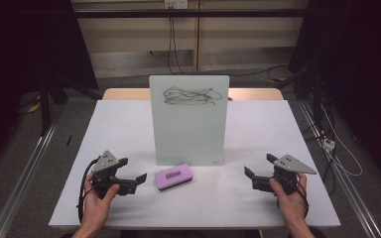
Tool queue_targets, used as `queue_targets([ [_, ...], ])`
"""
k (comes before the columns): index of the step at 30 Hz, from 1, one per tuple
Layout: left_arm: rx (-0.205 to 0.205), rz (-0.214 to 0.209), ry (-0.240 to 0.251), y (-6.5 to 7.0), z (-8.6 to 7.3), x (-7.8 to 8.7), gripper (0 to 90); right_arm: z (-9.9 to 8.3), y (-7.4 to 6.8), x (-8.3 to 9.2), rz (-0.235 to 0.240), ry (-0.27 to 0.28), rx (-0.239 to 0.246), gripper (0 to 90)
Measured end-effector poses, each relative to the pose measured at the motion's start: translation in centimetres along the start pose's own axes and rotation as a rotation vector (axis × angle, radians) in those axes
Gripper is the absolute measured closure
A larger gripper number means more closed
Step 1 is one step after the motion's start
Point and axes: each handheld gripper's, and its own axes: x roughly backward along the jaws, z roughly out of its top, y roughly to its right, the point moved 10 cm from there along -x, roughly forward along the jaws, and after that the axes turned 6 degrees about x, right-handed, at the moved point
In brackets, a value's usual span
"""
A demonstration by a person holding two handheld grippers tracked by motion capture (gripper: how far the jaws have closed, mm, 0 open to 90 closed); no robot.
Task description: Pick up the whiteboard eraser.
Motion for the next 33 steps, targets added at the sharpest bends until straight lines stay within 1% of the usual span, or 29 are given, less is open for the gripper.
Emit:
queue_targets([
  [1,0.000,-0.004,0.004,0.1,0.1,-0.1,7.9,0.0,0.0,-0.1,-0.003,0.000,0.000,5.7],
  [3,-0.020,-0.006,0.002,0.2,0.5,-0.1,7.9,0.0,-0.1,-0.1,0.003,-0.004,0.004,5.7],
  [4,-0.020,-0.006,0.002,0.2,0.5,-0.1,7.9,0.0,-0.1,-0.1,0.005,-0.002,0.006,5.7],
  [6,-0.029,-0.023,-0.009,0.5,0.8,-0.3,7.8,0.0,-0.2,-0.2,0.006,-0.003,0.008,5.7],
  [11,-0.041,-0.038,-0.033,1.0,1.1,-0.9,7.8,0.0,-0.1,-0.1,0.003,-0.003,0.003,5.7],
  [13,-0.055,-0.036,-0.038,1.3,1.4,-1.2,7.8,0.0,-0.1,-0.1,0.002,-0.003,0.003,5.7],
  [14,-0.074,-0.031,-0.045,1.5,1.7,-1.3,7.8,0.0,-0.1,-0.1,0.004,-0.002,0.000,5.7],
  [15,-0.074,-0.031,-0.045,1.5,1.7,-1.3,7.8,0.0,-0.1,-0.1,0.004,-0.002,0.000,5.7],
  [16,-0.080,-0.041,-0.047,1.7,1.9,-1.5,7.8,0.0,-0.1,-0.1,0.003,-0.003,0.000,5.8],
  [17,-0.086,-0.034,-0.049,1.9,2.3,-1.8,7.8,0.0,-0.1,-0.1,0.000,-0.004,0.001,5.7],
  [18,-0.086,-0.034,-0.049,1.9,2.3,-1.8,7.2,0.0,0.0,-0.1,-0.003,-0.003,0.004,5.7],
  [20,-0.099,-0.047,-0.071,2.2,2.4,-2.2,5.9,0.1,-0.1,-0.2,-0.002,-0.001,0.002,5.7],
  [21,-0.113,-0.061,-0.090,2.6,2.4,-2.6,6.2,0.1,-0.1,-0.2,-0.004,-0.003,0.005,5.7],
  [23,-0.103,-0.068,-0.117,2.8,2.2,-2.9,6.3,0.2,-0.1,-0.4,-0.002,-0.003,0.012,5.7],
  [24,-0.103,-0.068,-0.117,2.8,2.2,-2.9,6.2,0.2,-0.1,-0.5,-0.001,-0.006,0.016,5.6],
  [26,-0.120,-0.087,-0.118,3.2,2.4,-3.3,6.0,0.1,-0.1,-0.6,-0.006,-0.013,0.011,5.7],
  [28,-0.127,-0.086,-0.126,3.4,2.5,-3.4,5.8,0.0,0.0,-0.6,-0.007,-0.015,0.012,5.8],
  [29,-0.133,-0.101,-0.134,3.8,2.7,-3.9,5.7,-0.2,0.0,-0.5,-0.005,-0.021,0.004,5.8],
  [30,-0.138,-0.097,-0.141,3.9,2.7,-4.2,5.7,-0.2,0.0,-0.4,-0.007,-0.023,0.003,5.7],
  [31,-0.157,-0.093,-0.149,4.2,2.7,-4.5,5.8,-0.2,0.0,-0.3,-0.009,-0.022,-0.007,5.7],
  [33,-0.182,-0.097,-0.163,4.6,2.9,-5.1,6.5,-0.1,0.0,-0.3,-0.010,-0.017,-0.007,5.8],
])
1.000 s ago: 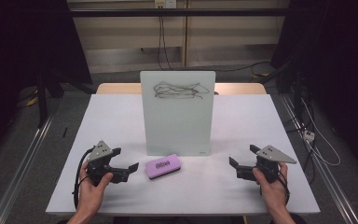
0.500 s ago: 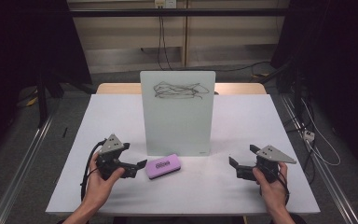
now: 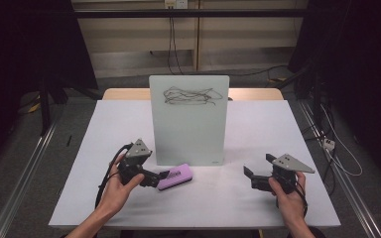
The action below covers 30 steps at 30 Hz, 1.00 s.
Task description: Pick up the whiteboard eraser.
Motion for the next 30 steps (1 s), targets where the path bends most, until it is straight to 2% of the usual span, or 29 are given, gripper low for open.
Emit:
queue_targets([
  [3,-0.026,-0.013,-0.020,0.5,0.4,-0.6,6.5,0.0,-0.1,0.1,0.001,-0.011,0.015,5.8],
  [4,-0.025,-0.002,-0.029,0.6,0.5,-0.8,6.5,-0.1,-0.2,0.0,0.003,-0.017,0.018,5.8],
  [5,-0.024,-0.034,-0.031,0.8,0.7,-1.0,6.5,-0.3,-0.2,0.0,-0.002,-0.030,0.025,6.0],
  [7,-0.028,-0.059,-0.053,1.1,0.9,-1.2,6.6,-0.6,-0.4,-0.1,0.010,-0.050,0.037,6.2],
  [8,-0.024,-0.057,-0.056,1.1,1.1,-1.2,6.6,-0.8,-0.5,0.0,0.012,-0.061,0.047,6.0],
  [13,-0.009,-0.067,-0.068,1.1,1.3,-1.5,8.1,-0.5,-0.1,0.1,0.007,-0.022,0.025,6.3],
  [15,-0.012,-0.068,-0.096,1.3,1.1,-1.8,8.9,-0.4,-0.1,0.1,0.015,-0.012,0.023,6.2],
  [16,-0.014,-0.055,-0.130,1.4,0.9,-2.1,9.0,-0.4,-0.1,0.1,0.016,-0.011,0.020,6.2],
  [17,-0.030,-0.057,-0.153,1.5,0.8,-2.3,9.2,-0.4,-0.2,0.1,0.018,-0.011,0.024,6.2],
  [20,-0.051,-0.058,-0.163,1.6,0.8,-2.5,11.2,-0.4,-0.4,0.0,0.029,-0.005,0.023,6.1],
  [21,-0.038,-0.095,-0.143,2.0,0.8,-2.8,11.1,-0.3,-0.4,0.0,0.029,-0.001,0.027,6.1],
  [22,-0.061,-0.070,-0.160,1.8,0.7,-2.7,11.0,-0.3,-0.4,0.0,0.029,0.001,0.027,6.1],
  [23,-0.080,-0.100,-0.171,2.0,0.6,-2.9,10.8,-0.2,-0.5,0.0,0.028,0.001,0.027,6.1],
  [25,-0.092,-0.103,-0.190,2.1,0.4,-3.0,9.7,-0.1,-0.5,0.1,0.029,0.009,0.036,6.0],
  [26,-0.130,-0.091,-0.221,1.9,0.2,-3.0,9.6,-0.1,-0.5,0.1,0.026,0.006,0.036,5.9],
  [29,-0.140,-0.112,-0.252,2.2,0.0,-3.2,11.5,-0.1,-0.5,0.0,0.023,0.005,0.036,5.9],
  [30,-0.131,-0.110,-0.250,2.3,-0.1,-3.3,12.4,-0.1,-0.5,0.0,0.024,0.001,0.039,6.0],
])
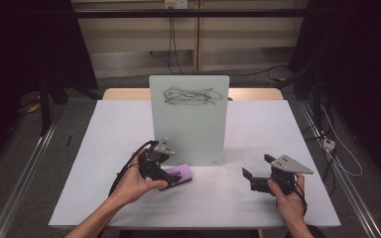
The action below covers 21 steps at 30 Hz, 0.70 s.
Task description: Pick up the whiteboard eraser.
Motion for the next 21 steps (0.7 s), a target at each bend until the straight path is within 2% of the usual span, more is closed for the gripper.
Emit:
queue_targets([
  [2,-0.006,-0.001,0.003,0.1,0.0,0.0,14.5,-0.1,0.0,0.0,0.000,-0.002,-0.004,5.9],
  [3,-0.027,0.001,-0.018,0.0,-0.2,0.0,16.4,-0.1,0.0,0.0,0.000,-0.003,-0.002,5.9],
  [4,-0.028,0.001,-0.023,-0.1,-0.3,0.1,18.2,-0.1,0.0,0.0,0.003,-0.004,-0.003,5.9],
  [7,-0.031,-0.001,-0.024,-0.1,-0.3,0.0,22.8,-0.2,0.1,0.0,0.003,-0.003,-0.002,5.8],
  [8,-0.017,-0.018,-0.025,0.2,-0.4,-0.3,24.4,-0.2,0.1,0.0,0.004,-0.005,-0.003,5.8],
  [11,-0.018,-0.027,-0.035,0.3,-0.6,-0.4,29.3,-0.2,0.0,0.0,0.005,-0.008,0.003,5.8],
  [15,-0.033,-0.035,-0.054,0.6,-0.8,-1.1,30.0,-0.2,-0.1,0.1,0.006,-0.008,0.001,5.8],
  [18,-0.049,-0.021,-0.082,0.4,-1.0,-1.6,31.0,-0.3,0.0,0.2,0.008,-0.010,-0.002,5.9],
  [19,-0.038,-0.010,-0.082,0.4,-1.1,-1.6,31.0,-0.3,0.0,0.2,0.008,-0.010,-0.002,5.9],
  [20,-0.033,-0.029,-0.070,0.5,-1.0,-1.7,33.4,-0.4,0.0,0.2,0.010,-0.011,0.001,5.9],
  [21,-0.047,-0.030,-0.084,0.4,-1.1,-1.7,34.6,-0.4,-0.1,0.2,0.012,-0.012,0.003,5.9],
])
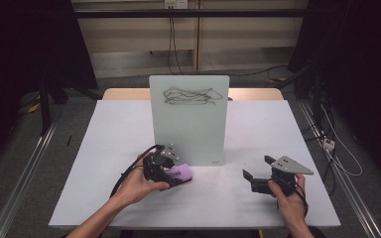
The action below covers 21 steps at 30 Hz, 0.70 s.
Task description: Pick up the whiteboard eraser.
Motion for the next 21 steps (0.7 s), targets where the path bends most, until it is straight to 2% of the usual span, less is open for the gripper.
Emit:
queue_targets([
  [3,-0.004,-0.008,-0.016,0.10,-0.15,-0.17,34.0,0.01,-0.05,0.03,0.001,0.000,-0.002,5.9],
  [8,-0.017,0.001,-0.047,-0.08,-0.67,-0.48,39.0,0.02,-0.17,-0.08,0.003,-0.003,0.009,5.9],
  [21,-0.022,0.004,-0.044,-0.19,-0.61,-0.49,40.7,-0.03,-0.25,-0.12,0.002,-0.008,0.015,5.8],
])
